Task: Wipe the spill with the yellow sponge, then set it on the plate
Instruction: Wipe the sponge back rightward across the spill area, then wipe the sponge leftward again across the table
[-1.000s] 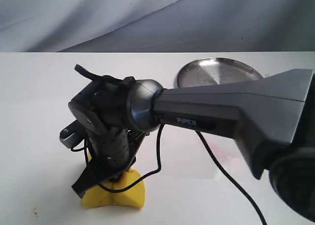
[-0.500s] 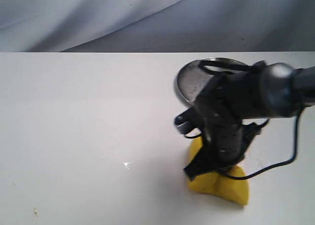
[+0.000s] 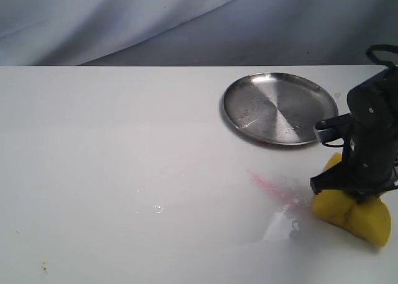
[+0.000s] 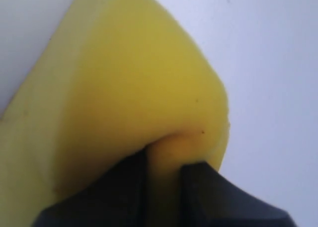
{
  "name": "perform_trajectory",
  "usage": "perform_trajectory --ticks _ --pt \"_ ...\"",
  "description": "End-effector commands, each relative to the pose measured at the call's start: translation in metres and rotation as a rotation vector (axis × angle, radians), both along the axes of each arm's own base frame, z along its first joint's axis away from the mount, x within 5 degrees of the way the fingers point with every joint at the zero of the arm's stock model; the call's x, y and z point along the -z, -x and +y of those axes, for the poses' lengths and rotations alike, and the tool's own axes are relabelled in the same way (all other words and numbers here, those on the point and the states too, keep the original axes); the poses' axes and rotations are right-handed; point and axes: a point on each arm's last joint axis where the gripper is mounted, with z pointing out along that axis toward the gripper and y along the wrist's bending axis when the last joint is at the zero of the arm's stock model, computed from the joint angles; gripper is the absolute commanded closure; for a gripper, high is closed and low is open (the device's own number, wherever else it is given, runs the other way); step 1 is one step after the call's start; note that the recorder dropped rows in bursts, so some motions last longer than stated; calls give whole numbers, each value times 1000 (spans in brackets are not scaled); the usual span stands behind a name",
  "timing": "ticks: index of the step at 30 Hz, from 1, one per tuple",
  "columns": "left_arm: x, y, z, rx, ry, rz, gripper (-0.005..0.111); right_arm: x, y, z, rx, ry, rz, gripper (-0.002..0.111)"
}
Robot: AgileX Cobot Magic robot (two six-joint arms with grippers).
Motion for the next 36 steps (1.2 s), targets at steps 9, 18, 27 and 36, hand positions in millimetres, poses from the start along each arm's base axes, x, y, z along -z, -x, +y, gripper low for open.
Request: perform_trajectory --ticks 9,18,27,36 --pt "-2 0 0 -3 17 -10 107 5 -16 188 -229 -274 -3 108" --pt "-2 0 0 -3 17 -10 107 11 44 297 -511 -243 71 108" --pt "-2 0 0 -3 17 -10 107 5 76 302 -670 -30 59 108" --pt "-2 0 0 -3 17 -10 107 -14 72 228 -592 90 -2 108"
